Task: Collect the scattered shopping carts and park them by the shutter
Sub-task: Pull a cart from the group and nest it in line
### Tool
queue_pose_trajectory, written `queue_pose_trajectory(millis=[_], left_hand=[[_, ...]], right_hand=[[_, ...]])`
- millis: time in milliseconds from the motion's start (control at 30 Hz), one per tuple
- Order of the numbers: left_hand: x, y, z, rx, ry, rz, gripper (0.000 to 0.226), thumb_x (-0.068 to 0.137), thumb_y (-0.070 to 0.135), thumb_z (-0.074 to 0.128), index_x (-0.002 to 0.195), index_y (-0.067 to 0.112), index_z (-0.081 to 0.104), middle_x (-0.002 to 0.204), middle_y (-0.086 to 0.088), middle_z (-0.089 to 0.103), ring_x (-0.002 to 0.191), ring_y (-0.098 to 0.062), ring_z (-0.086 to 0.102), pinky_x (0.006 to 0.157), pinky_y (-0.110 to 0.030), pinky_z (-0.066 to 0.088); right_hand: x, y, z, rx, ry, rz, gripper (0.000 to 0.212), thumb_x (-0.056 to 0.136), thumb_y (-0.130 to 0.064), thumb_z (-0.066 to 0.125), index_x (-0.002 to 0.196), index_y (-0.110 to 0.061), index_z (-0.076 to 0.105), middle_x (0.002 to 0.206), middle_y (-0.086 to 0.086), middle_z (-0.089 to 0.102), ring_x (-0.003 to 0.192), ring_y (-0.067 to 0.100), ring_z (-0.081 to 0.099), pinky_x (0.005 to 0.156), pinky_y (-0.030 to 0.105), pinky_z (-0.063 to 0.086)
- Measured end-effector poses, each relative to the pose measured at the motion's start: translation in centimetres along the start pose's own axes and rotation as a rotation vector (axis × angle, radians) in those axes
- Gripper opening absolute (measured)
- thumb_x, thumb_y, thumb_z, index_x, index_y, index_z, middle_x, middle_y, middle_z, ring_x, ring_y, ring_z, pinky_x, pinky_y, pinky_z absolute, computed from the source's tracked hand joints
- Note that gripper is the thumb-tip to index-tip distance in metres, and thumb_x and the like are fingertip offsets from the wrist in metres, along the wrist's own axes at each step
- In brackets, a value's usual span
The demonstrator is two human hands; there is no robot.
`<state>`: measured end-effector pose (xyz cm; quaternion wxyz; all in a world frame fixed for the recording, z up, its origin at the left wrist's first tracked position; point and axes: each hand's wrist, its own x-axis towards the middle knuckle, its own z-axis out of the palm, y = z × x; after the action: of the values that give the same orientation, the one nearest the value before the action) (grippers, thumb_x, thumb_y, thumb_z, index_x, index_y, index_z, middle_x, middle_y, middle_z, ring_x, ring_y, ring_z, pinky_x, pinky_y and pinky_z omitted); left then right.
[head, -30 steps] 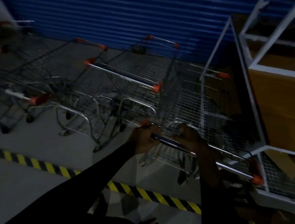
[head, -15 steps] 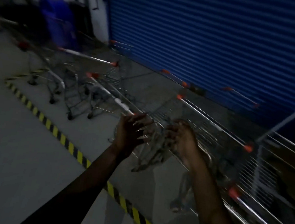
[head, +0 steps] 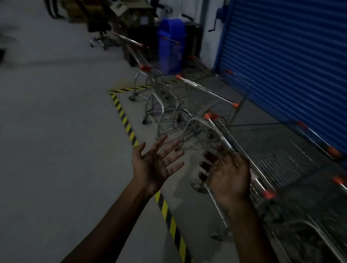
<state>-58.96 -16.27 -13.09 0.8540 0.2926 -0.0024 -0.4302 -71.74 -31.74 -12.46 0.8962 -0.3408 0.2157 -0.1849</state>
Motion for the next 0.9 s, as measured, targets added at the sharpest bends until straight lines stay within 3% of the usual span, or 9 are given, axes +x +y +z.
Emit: queue_pose_trajectory(millis=[167,233,400,500,633,900], left_hand=[[3.5,5.8,-2.0,0.01,0.046,0.112,0.066,0.091,0.057,0.027,0.142,0.019,0.044,0.136,-0.016,0.056,0.123,-0.04,0.054,0.091,-0.052,0.046],[5.7,8.1,-2.6,0.026,0.065,0.152,0.066,0.091,0.057,0.027,0.142,0.019,0.044,0.136,-0.016,0.056,0.124,-0.04,0.053,0.094,-0.054,0.045],[12.4,14.5,-3.7,0.072,0.115,0.226,0.066,0.091,0.057,0.025,0.141,0.019,0.045,0.136,-0.016,0.056,0.125,-0.04,0.052,0.106,-0.06,0.034],[16.1,18.8,-3.9,0.108,0.162,0.248,0.066,0.09,0.057,0.025,0.141,0.019,0.045,0.135,-0.015,0.057,0.124,-0.039,0.053,0.103,-0.058,0.037],[21.1,24.1,-4.9,0.128,0.221,0.302,0.064,0.089,0.055,0.029,0.139,0.02,0.048,0.133,-0.014,0.058,0.125,-0.042,0.051,0.101,-0.059,0.038],[28.4,32.1,-9.8,0.034,0.316,0.376,0.067,0.088,0.057,0.026,0.139,0.019,0.048,0.135,-0.014,0.057,0.123,-0.04,0.053,0.096,-0.054,0.043]], right_hand=[[7.3,2.1,4.0,0.044,-0.091,0.066,0.067,0.061,-0.061,0.064,0.116,-0.023,0.061,0.114,0.009,0.068,0.091,0.029,0.066,0.078,0.041,0.047],[10.9,2.8,5.7,0.073,-0.132,0.086,0.067,0.06,-0.061,0.067,0.115,-0.022,0.062,0.116,0.01,0.066,0.092,0.03,0.064,0.079,0.042,0.046],[21.1,3.1,10.6,0.083,-0.196,0.139,0.055,0.08,-0.059,0.046,0.118,-0.022,0.058,0.121,0.012,0.064,0.09,0.029,0.065,0.078,0.041,0.046],[27.2,2.8,13.8,0.086,-0.232,0.196,0.054,0.09,-0.059,0.031,0.119,-0.023,0.059,0.122,0.01,0.065,0.094,0.029,0.063,0.082,0.042,0.044],[35.3,3.2,18.2,0.067,-0.278,0.234,0.051,0.084,-0.058,0.041,0.113,-0.02,0.06,0.119,0.013,0.066,0.089,0.031,0.062,0.075,0.04,0.046],[47.9,7.2,24.7,-0.006,-0.318,0.321,0.05,0.087,-0.056,0.037,0.114,-0.02,0.058,0.118,0.011,0.065,0.091,0.029,0.062,0.075,0.039,0.046]])
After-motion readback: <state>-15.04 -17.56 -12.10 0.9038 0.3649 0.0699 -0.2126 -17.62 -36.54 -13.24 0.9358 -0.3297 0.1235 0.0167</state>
